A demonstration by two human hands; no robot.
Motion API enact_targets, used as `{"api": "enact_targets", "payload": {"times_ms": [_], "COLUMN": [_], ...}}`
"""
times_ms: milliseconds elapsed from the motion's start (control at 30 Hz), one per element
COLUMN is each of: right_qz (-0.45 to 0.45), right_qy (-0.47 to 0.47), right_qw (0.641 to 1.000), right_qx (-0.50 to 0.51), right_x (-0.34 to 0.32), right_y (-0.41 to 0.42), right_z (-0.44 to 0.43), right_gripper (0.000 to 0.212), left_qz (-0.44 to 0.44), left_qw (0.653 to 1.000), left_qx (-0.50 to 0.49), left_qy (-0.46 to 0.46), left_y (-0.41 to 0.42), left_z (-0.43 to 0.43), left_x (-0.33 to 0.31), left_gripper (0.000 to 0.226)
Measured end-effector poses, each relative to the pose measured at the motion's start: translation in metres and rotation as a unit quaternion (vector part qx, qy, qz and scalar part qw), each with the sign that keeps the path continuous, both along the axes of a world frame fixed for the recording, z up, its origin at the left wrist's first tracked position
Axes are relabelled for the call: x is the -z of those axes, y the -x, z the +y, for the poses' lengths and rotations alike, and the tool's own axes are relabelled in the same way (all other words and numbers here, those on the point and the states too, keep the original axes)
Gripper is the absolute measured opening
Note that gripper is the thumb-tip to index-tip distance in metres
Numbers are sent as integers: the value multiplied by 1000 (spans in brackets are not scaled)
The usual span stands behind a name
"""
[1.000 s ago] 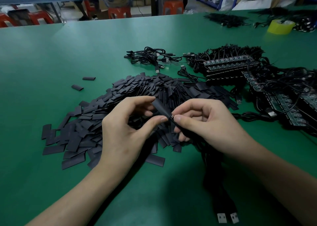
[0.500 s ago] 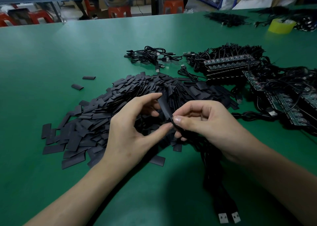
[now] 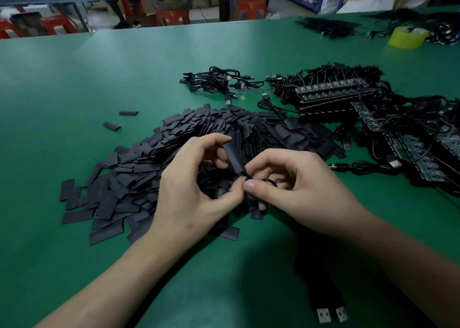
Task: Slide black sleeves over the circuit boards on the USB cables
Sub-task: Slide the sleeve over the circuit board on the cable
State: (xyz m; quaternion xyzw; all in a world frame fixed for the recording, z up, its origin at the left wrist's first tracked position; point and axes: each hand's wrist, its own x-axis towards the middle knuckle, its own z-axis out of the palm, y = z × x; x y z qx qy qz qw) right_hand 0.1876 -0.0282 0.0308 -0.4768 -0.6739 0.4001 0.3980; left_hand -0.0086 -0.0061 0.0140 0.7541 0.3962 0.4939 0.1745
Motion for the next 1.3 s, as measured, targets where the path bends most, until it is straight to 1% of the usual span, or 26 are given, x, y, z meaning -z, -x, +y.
{"api": "enact_targets", "payload": {"times_ms": [200, 300, 433, 567, 633, 667, 733, 800, 833, 900, 967, 1033, 1133, 1167, 1233, 1300], "right_qz": [-27, -57, -77, -82, -74, -59, -3, 66, 86, 85, 49, 16, 24, 22, 21, 51], "right_qy": [-37, -78, -142, -164, -151, -128, -62, -3, 19, 41, 37, 15, -25, -35, -33, -9], "right_qw": [999, 995, 986, 982, 985, 990, 998, 997, 995, 993, 996, 999, 998, 997, 998, 998], "right_qx": [13, 19, 34, 41, 34, 23, -6, -40, -54, -71, -66, -31, 51, 63, 53, 26], "right_x": [0, 0, 1, 3, 5, 5, 5, 3, 2, 0, -1, 0, 1, 1, -1, -4], "right_y": [1, 0, 0, 0, 0, 0, 1, 4, 5, 5, 4, 5, 9, 9, 9, 7], "right_z": [-2, -2, -3, -1, -1, -1, -1, -1, 0, 1, 0, -2, -2, -2, -2, -2], "right_gripper": [10, 9, 8, 9, 7, 6, 11, 14, 14, 14, 20, 23, 16, 14, 10, 10], "left_qz": [15, 21, 26, 35, 27, 16, -17, -54, -69, -81, -71, -48, 0, 11, 23, 25], "left_qw": [1000, 999, 998, 997, 998, 999, 999, 998, 996, 995, 995, 996, 998, 998, 998, 998], "left_qx": [-1, -4, -14, -11, -3, 4, 24, 44, 50, 58, 68, 77, 58, 49, 35, 29], "left_qy": [-16, -31, -49, -63, -56, -47, -23, 4, 16, 27, 19, 2, -35, -42, -46, -50], "left_y": [1, 0, 1, 4, 4, 4, 3, 2, 2, 2, 0, -4, -8, -9, -9, -9], "left_z": [-1, -1, -1, 0, 0, 0, 0, 0, 0, 0, 0, -2, -4, -5, -5, -6], "left_x": [-3, -4, -4, -4, -3, -2, -1, 0, 1, 2, 3, 2, -1, -1, -2, -3], "left_gripper": [49, 48, 49, 47, 48, 48, 49, 50, 49, 48, 48, 48, 48, 49, 50, 53]}}
